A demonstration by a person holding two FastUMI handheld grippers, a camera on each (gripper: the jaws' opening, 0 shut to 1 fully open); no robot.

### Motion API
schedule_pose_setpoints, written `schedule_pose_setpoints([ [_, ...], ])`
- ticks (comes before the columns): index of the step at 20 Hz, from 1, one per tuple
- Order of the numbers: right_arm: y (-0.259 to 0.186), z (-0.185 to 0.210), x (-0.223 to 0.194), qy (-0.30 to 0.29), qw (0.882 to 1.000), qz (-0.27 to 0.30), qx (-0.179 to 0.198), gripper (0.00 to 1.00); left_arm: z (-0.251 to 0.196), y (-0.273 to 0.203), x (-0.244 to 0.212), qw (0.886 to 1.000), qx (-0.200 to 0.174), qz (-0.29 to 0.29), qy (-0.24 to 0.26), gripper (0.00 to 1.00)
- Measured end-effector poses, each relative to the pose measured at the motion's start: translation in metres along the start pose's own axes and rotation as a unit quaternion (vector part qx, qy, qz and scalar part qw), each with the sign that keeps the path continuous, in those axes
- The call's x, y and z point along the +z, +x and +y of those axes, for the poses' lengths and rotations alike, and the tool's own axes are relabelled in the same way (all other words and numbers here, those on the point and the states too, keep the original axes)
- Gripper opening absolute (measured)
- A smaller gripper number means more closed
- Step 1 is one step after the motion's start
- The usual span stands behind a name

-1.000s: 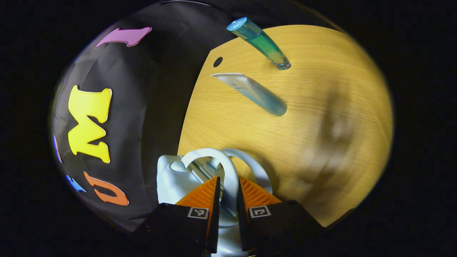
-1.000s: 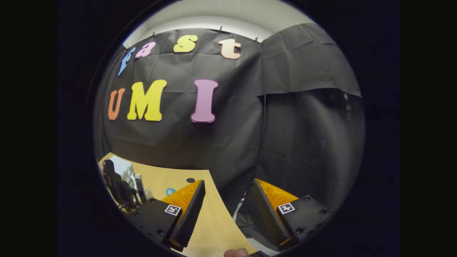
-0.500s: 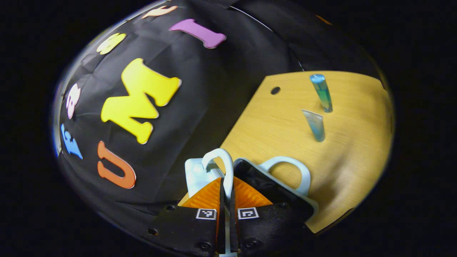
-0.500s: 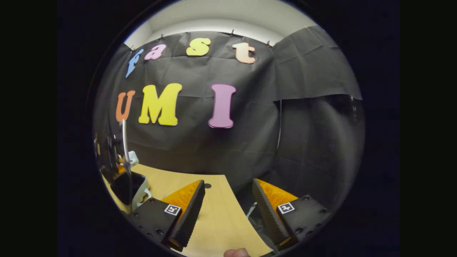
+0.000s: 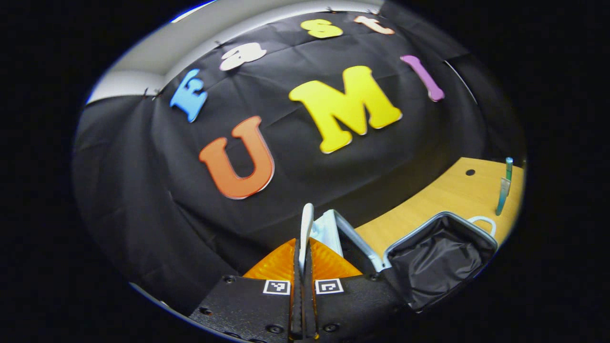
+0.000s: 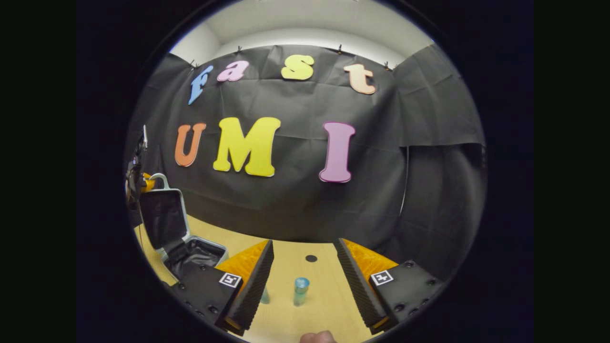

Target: First open the suitcase, pack the skin care products into it, and then close the suitcase.

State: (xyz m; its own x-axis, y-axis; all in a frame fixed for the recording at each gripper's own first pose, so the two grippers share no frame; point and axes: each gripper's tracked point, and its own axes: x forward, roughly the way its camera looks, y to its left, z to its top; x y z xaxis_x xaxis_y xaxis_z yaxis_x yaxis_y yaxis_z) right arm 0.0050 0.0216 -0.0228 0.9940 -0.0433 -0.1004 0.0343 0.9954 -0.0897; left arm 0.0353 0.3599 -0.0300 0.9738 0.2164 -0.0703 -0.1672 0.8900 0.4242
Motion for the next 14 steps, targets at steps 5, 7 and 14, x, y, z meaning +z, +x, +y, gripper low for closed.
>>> schedule_pose_setpoints([
  [5,0.002,0.022,0.001,-0.032,0.999,0.012,0.005,0.8,0.039,0.055,-0.106,0.985,0.027,0.081,-0.153,0.07],
  [7,0.001,0.033,-0.007,-0.043,0.999,0.021,0.011,0.8,0.029,0.078,-0.137,0.976,0.018,0.11,-0.186,0.08],
  [14,0.004,0.054,-0.02,-0.061,0.997,0.044,0.03,0.79,-0.001,0.087,-0.214,0.943,-0.01,0.191,-0.274,0.17],
])
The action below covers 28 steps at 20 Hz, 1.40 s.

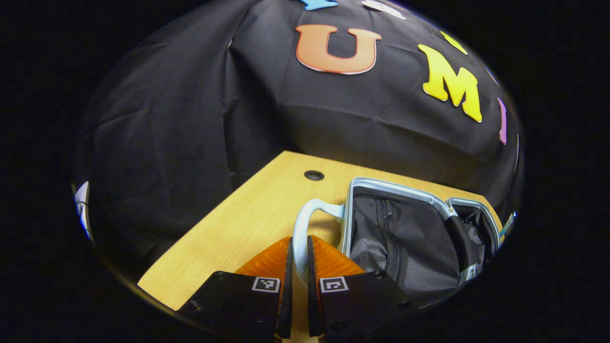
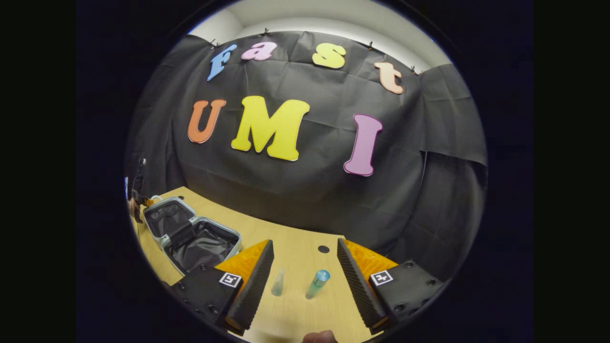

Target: First open the suitcase, pack the skin care products into it, and then close the suitcase.

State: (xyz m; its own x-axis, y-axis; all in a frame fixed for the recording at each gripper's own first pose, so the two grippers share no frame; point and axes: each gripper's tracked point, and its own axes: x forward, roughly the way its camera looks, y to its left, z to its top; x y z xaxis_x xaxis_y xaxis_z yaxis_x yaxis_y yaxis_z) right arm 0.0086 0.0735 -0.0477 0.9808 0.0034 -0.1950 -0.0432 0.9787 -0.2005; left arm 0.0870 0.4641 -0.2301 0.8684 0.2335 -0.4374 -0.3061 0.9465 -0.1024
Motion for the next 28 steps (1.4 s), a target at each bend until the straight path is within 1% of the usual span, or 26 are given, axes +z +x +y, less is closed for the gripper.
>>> schedule_pose_setpoints([
  [1,0.001,0.002,-0.001,0.0,1.0,0.0,0.002,0.79,0.005,0.002,0.005,1.0,-0.004,-0.015,-0.005,0.18],
  [3,0.007,0.01,-0.002,0.004,1.0,0.003,0.007,0.79,0.017,0.001,0.002,1.0,0.021,-0.006,0.003,0.23],
  [4,0.01,0.012,-0.003,0.005,1.0,0.003,0.007,0.79,0.02,-0.004,0.005,0.999,0.033,-0.008,0.008,0.35],
  [5,0.01,0.009,-0.004,0.007,1.0,0.002,0.007,0.79,0.02,-0.009,0.012,0.999,0.04,-0.016,0.009,0.33],
  [8,0.011,-0.002,-0.009,0.024,1.0,0.002,0.004,0.8,-0.002,-0.047,0.049,0.996,0.051,-0.064,0.021,1.0],
  [9,0.012,-0.007,-0.01,0.031,1.0,0.001,0.003,0.8,-0.018,-0.061,0.063,0.995,0.049,-0.081,0.03,0.97],
  [11,0.015,-0.021,-0.011,0.039,0.999,-0.003,0.0,0.78,-0.065,-0.096,0.083,0.992,0.04,-0.11,0.05,0.96],
  [12,0.015,-0.029,-0.011,0.044,0.999,-0.007,-0.001,0.8,-0.094,-0.113,0.091,0.99,0.04,-0.121,0.062,0.96],
  [13,0.015,-0.04,-0.01,0.049,0.999,-0.013,-0.004,0.78,-0.127,-0.129,0.096,0.988,0.037,-0.134,0.068,0.97],
  [15,0.011,-0.061,-0.014,0.057,0.998,-0.02,-0.01,0.78,-0.2,-0.163,0.097,0.987,0.016,-0.148,0.064,0.98],
  [16,0.01,-0.069,-0.016,0.061,0.998,-0.022,-0.012,0.79,-0.236,-0.176,0.086,0.987,0.006,-0.147,0.064,0.98],
  [18,0.006,-0.083,-0.026,0.051,0.998,-0.021,-0.007,0.8,-0.305,-0.192,0.057,0.987,-0.019,-0.147,0.066,0.98],
  [21,-0.002,-0.102,-0.051,0.051,0.999,-0.003,-0.001,0.78,-0.393,-0.215,0.032,0.984,-0.057,-0.149,0.079,0.98],
  [22,-0.004,-0.111,-0.058,0.05,0.999,0.002,-0.003,0.79,-0.417,-0.222,0.023,0.982,-0.072,-0.151,0.081,0.98],
  [23,-0.005,-0.12,-0.065,0.052,0.999,0.008,-0.007,0.78,-0.442,-0.223,0.012,0.981,-0.086,-0.151,0.084,1.0],
  [24,-0.007,-0.13,-0.072,0.054,0.998,0.013,-0.012,0.8,-0.466,-0.225,0.002,0.98,-0.102,-0.147,0.084,0.98],
  [26,-0.009,-0.149,-0.082,0.054,0.998,0.022,-0.018,0.8,-0.511,-0.224,-0.031,0.978,-0.139,-0.123,0.09,0.98],
  [28,-0.011,-0.17,-0.089,0.051,0.998,0.027,-0.028,0.79,-0.546,-0.222,-0.048,0.975,-0.158,-0.113,0.106,0.98],
])
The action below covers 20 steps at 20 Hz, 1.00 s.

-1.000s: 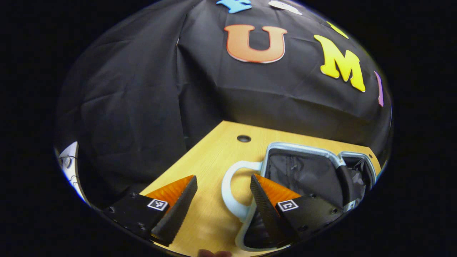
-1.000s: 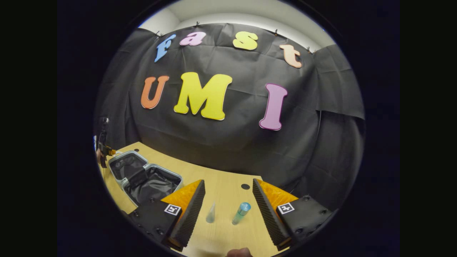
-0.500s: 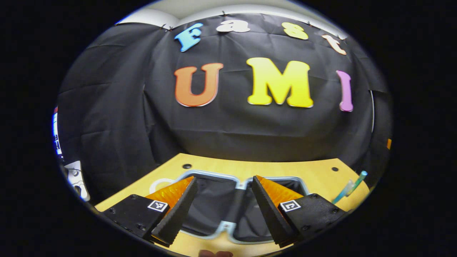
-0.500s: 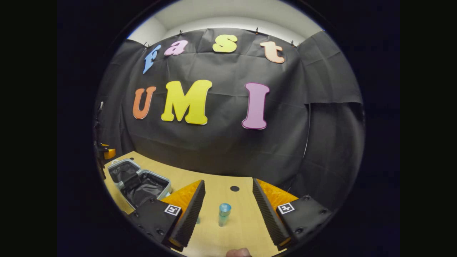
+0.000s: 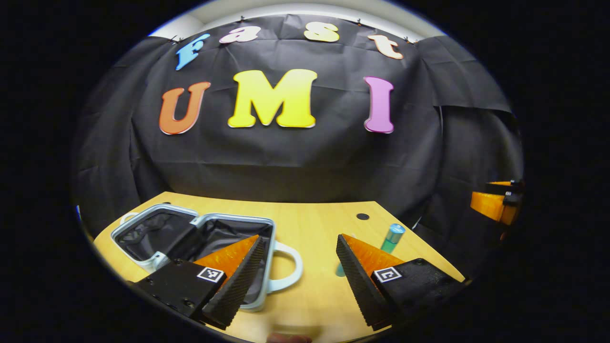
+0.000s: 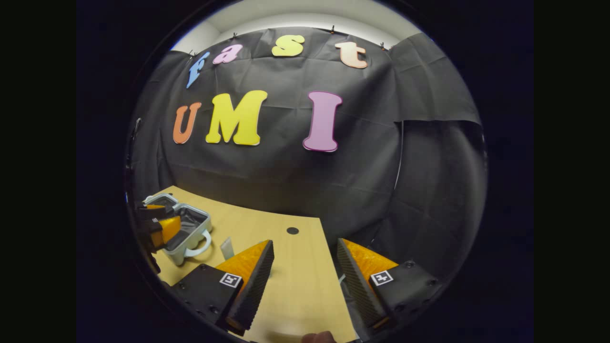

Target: First open the suitcase, pack the skin care products into it, and then close the suitcase.

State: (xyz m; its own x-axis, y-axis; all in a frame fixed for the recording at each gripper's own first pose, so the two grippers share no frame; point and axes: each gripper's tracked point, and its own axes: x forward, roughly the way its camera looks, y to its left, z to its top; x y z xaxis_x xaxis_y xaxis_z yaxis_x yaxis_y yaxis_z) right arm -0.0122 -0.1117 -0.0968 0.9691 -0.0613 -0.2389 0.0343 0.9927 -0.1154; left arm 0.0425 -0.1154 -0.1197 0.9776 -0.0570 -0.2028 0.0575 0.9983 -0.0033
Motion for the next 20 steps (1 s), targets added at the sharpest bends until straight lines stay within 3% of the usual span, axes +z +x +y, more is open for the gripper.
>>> schedule_pose_setpoints([
  [7,-0.003,-0.04,-0.02,0.016,0.999,0.021,-0.023,0.8,-0.06,0.04,-0.052,0.998,-0.039,0.043,0.021,0.98],
  [14,-0.007,-0.054,-0.051,0.013,0.998,0.061,-0.026,0.8,-0.07,0.087,-0.13,0.99,-0.038,0.138,-0.008,0.99],
  [20,-0.005,-0.059,-0.057,0.017,0.996,0.074,-0.04,0.8,-0.059,0.123,-0.144,0.988,-0.031,0.151,0.008,0.98],
])
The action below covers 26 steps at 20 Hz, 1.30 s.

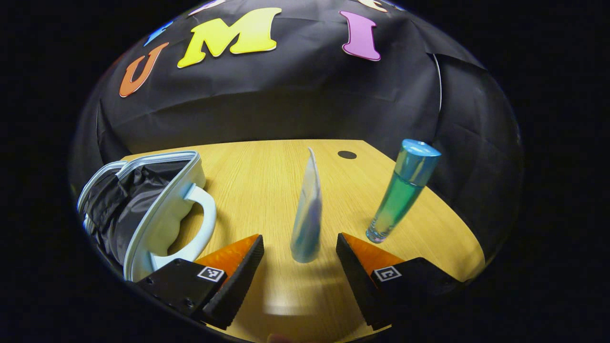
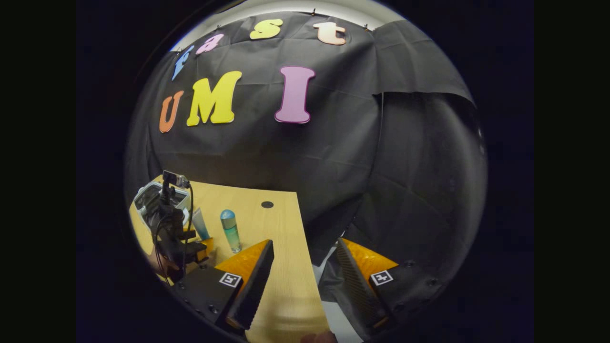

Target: First open the suitcase, pack the skin care products into it, and then close the suitcase.

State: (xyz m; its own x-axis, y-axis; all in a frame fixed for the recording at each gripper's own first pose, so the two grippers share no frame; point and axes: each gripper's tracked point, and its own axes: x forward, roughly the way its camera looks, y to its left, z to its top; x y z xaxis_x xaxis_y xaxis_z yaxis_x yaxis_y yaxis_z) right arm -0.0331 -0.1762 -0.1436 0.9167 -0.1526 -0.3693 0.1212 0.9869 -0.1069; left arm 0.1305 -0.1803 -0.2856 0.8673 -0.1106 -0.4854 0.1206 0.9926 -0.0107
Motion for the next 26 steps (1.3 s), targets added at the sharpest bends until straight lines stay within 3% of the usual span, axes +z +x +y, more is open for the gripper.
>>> schedule_pose_setpoints([
  [2,0.002,0.002,-0.002,0.0,1.0,0.004,0.001,0.79,0.0,0.012,-0.001,1.0,-0.002,0.006,-0.003,0.92],
  [3,0.003,0.003,-0.002,0.001,1.0,0.005,0.001,0.8,0.001,0.014,-0.001,1.0,-0.003,0.01,-0.003,0.95],
  [4,0.003,0.004,-0.002,0.002,1.0,0.006,0.001,0.8,0.001,0.016,-0.001,1.0,-0.005,0.016,-0.004,0.82],
  [5,0.004,0.006,-0.001,0.002,1.0,0.006,0.002,0.8,-0.001,0.02,0.0,1.0,-0.008,0.016,-0.003,0.79],
  [7,0.005,0.011,0.001,0.001,1.0,0.004,0.004,0.79,-0.003,0.019,0.001,1.0,-0.009,0.02,0.004,0.64],
  [9,0.006,0.015,0.004,-0.001,1.0,0.001,0.007,0.79,-0.006,0.018,-0.002,0.999,-0.019,0.03,0.005,0.42],
  [13,0.011,0.027,0.002,0.001,1.0,0.001,0.02,0.79,-0.005,-0.004,0.007,0.999,-0.041,0.032,0.0,0.39],
  [14,0.014,0.036,-0.004,0.002,1.0,0.005,0.03,0.8,-0.005,-0.015,0.012,0.998,-0.048,0.032,-0.001,0.46],
  [15,0.018,0.046,-0.011,0.002,0.999,0.011,0.043,0.78,-0.005,-0.029,0.017,0.998,-0.054,0.03,-0.002,0.38],
  [17,0.029,0.067,-0.024,0.0,0.998,0.021,0.067,0.8,0.005,-0.061,0.029,0.998,-0.058,0.024,-0.003,0.38],
  [21,0.051,0.115,-0.04,0.011,0.993,0.03,0.116,0.8,0.033,-0.122,0.049,0.999,-0.04,0.01,-0.01,0.38],
  [26,0.095,0.161,-0.059,0.035,0.987,0.059,0.147,0.79,0.077,-0.181,0.061,0.999,0.002,0.004,-0.034,0.38],
])
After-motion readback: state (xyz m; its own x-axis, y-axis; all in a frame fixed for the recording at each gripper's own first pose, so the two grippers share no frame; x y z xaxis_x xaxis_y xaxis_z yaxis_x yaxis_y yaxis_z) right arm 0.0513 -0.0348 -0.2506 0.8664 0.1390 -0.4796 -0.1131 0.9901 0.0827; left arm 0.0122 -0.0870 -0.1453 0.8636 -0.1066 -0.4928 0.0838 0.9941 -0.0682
